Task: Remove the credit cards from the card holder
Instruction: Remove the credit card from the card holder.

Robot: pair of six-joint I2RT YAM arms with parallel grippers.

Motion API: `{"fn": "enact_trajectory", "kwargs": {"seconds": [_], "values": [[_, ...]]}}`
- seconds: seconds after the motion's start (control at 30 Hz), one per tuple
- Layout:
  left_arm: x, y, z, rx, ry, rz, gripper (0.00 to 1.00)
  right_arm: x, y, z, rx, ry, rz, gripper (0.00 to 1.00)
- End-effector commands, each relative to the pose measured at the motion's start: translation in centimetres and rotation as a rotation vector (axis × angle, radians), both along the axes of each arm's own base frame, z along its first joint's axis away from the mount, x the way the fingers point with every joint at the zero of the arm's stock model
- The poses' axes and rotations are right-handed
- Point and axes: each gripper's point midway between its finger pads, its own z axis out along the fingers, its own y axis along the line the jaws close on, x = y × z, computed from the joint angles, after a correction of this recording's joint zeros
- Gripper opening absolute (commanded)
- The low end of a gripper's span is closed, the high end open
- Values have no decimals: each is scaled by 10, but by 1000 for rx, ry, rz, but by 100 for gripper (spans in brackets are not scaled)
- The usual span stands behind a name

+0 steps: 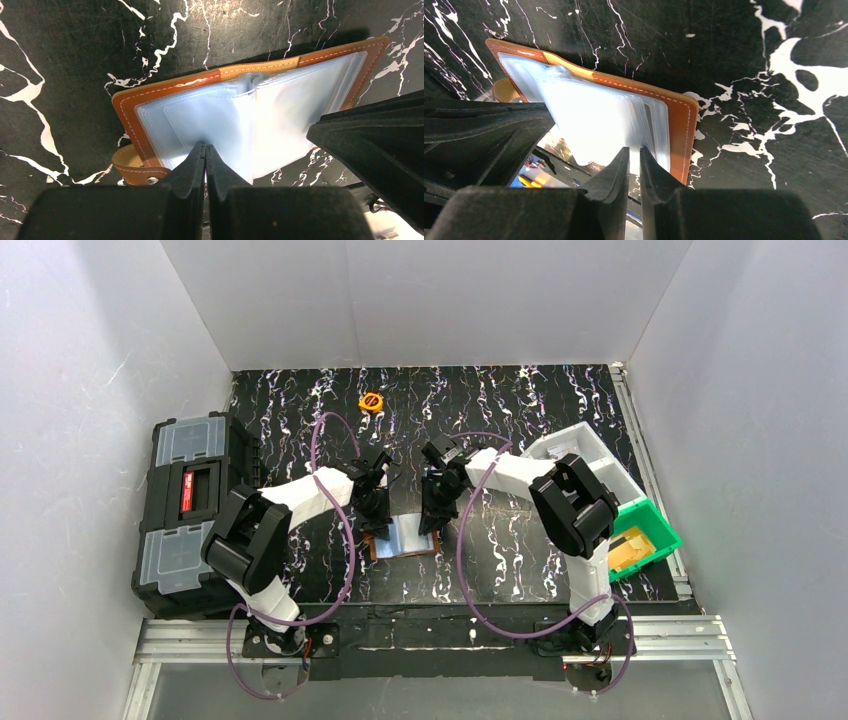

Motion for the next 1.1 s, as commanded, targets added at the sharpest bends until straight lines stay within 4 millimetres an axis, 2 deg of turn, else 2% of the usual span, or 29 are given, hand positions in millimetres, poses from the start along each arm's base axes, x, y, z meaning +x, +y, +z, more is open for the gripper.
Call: {"fn": "enact_trajectory", "kwargs": {"seconds": [0.0, 0.13, 0.3, 0.4, 0.67, 0.87, 0.97, 1.07], "values": [[-9, 11, -5, 52, 31, -11, 0, -1, 29, 0, 92, -9, 49, 19], [-1, 6, 20, 27, -11, -24, 0, -3, 23, -9, 58, -3, 36, 18], [8, -7, 54, -38, -54, -37, 18, -5, 18, -15, 35, 6, 27, 17], [12, -14, 63, -72, -63, -41, 20, -5, 17, -16, 32, 7, 21, 17], [7, -26, 29, -86, 4, -50, 17, -3, 14, -15, 36, 5, 2, 16], [1, -27, 12, -30, -3, -101, 33, -2, 13, -14, 43, 6, -3, 16], [-2, -24, 6, 11, -8, -118, 38, -2, 11, -12, 44, 9, -16, 16], [-7, -20, -2, 75, -4, -144, 42, 5, 4, -2, 52, -13, -51, 16]]}}
